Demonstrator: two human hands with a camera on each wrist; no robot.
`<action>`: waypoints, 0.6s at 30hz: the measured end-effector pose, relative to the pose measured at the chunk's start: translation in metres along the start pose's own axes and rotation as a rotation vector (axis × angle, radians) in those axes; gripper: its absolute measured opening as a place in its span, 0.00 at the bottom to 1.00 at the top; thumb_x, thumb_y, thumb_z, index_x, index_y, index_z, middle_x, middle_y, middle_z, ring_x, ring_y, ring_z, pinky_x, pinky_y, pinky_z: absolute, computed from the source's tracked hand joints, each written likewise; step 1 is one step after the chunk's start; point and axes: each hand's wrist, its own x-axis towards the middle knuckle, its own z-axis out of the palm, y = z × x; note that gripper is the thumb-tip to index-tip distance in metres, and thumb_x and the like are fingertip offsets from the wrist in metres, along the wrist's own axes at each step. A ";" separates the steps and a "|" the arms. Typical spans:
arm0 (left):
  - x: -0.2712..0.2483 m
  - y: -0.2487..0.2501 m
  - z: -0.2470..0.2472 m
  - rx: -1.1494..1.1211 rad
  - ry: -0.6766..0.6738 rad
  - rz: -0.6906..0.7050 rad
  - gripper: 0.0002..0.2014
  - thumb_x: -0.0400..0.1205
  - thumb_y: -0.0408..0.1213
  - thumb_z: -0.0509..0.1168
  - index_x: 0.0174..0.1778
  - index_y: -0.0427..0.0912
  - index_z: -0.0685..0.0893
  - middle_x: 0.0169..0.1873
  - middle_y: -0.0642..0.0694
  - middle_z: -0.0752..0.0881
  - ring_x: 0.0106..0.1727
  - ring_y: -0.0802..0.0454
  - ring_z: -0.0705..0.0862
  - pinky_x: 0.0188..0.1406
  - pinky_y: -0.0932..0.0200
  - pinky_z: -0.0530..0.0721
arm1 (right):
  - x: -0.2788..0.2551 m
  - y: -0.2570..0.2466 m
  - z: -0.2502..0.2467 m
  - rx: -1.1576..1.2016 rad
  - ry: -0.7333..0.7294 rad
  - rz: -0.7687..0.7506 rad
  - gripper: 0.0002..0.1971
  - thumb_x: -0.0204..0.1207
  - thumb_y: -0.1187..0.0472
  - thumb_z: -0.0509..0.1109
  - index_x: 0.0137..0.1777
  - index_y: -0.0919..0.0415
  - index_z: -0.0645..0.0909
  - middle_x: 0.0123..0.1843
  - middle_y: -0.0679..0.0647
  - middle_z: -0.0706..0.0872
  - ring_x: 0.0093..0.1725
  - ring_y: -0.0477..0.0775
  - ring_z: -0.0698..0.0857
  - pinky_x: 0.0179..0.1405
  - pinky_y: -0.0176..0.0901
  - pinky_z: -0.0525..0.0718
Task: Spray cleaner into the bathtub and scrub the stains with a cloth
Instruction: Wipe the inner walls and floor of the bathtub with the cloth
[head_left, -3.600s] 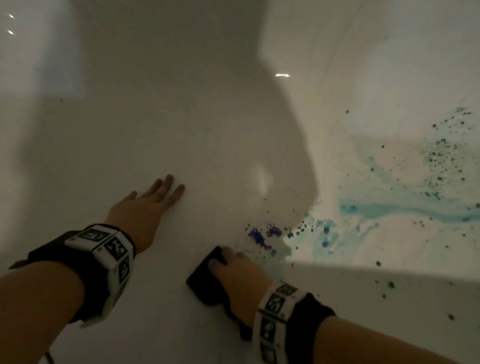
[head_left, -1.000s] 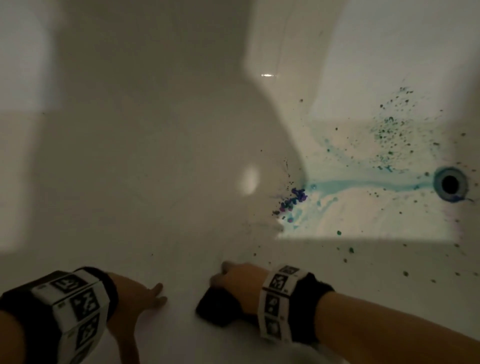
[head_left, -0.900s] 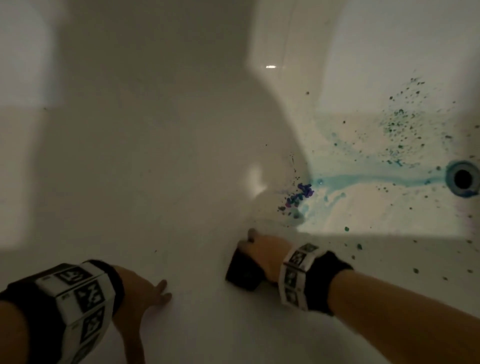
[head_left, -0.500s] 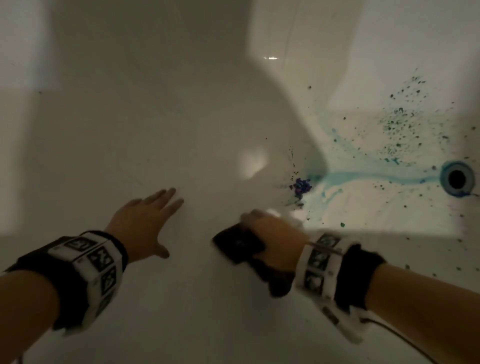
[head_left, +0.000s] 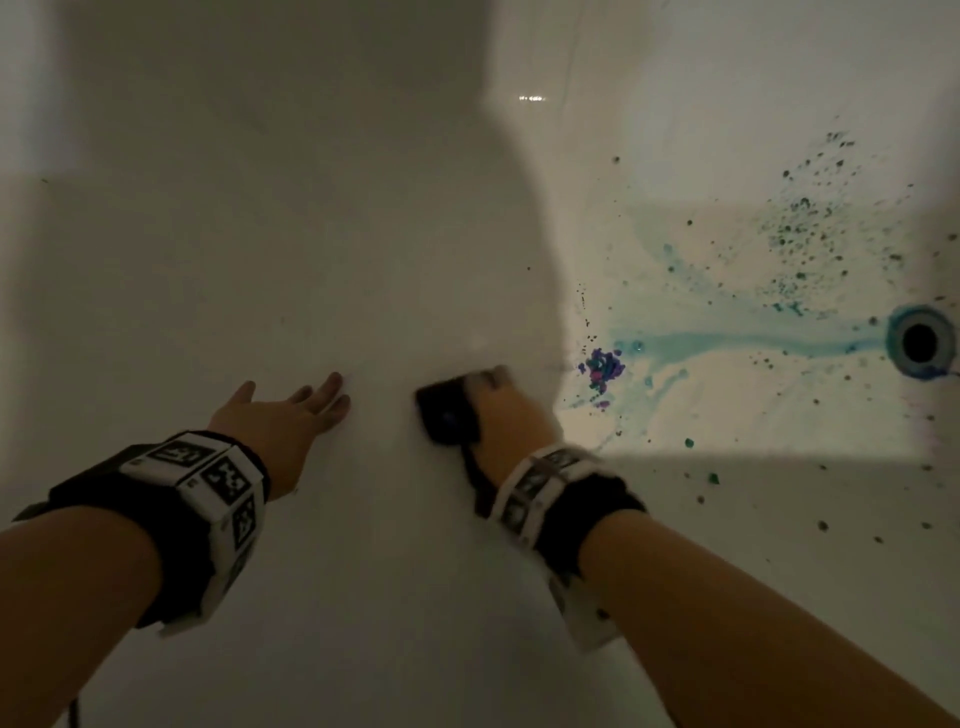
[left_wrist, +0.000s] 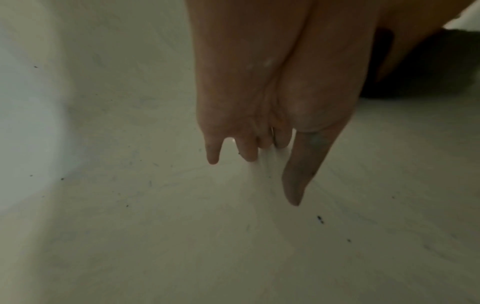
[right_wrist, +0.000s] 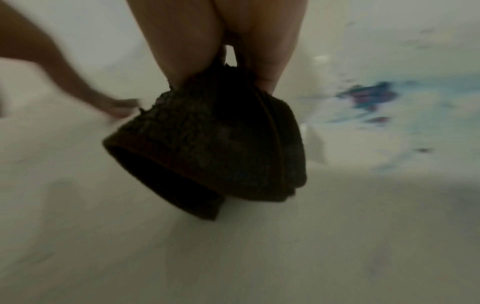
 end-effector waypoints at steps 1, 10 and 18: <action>0.000 0.001 0.000 -0.008 0.001 0.001 0.41 0.82 0.26 0.52 0.80 0.53 0.32 0.78 0.55 0.27 0.83 0.58 0.44 0.81 0.42 0.46 | 0.001 0.014 -0.009 0.026 0.098 0.066 0.19 0.75 0.65 0.63 0.66 0.63 0.72 0.64 0.61 0.73 0.58 0.64 0.80 0.54 0.48 0.77; -0.004 0.003 0.003 -0.041 0.015 -0.019 0.41 0.81 0.26 0.50 0.80 0.52 0.30 0.78 0.54 0.26 0.83 0.57 0.42 0.81 0.42 0.46 | 0.001 0.060 -0.060 -0.021 0.214 0.252 0.18 0.72 0.63 0.64 0.62 0.64 0.73 0.59 0.64 0.76 0.53 0.67 0.82 0.53 0.50 0.79; -0.005 0.002 0.000 -0.026 0.007 -0.014 0.41 0.82 0.29 0.53 0.79 0.54 0.30 0.78 0.56 0.27 0.82 0.59 0.42 0.81 0.43 0.46 | -0.029 0.006 -0.001 -0.253 -0.460 -0.281 0.23 0.80 0.63 0.62 0.74 0.61 0.65 0.65 0.65 0.67 0.64 0.65 0.75 0.60 0.50 0.74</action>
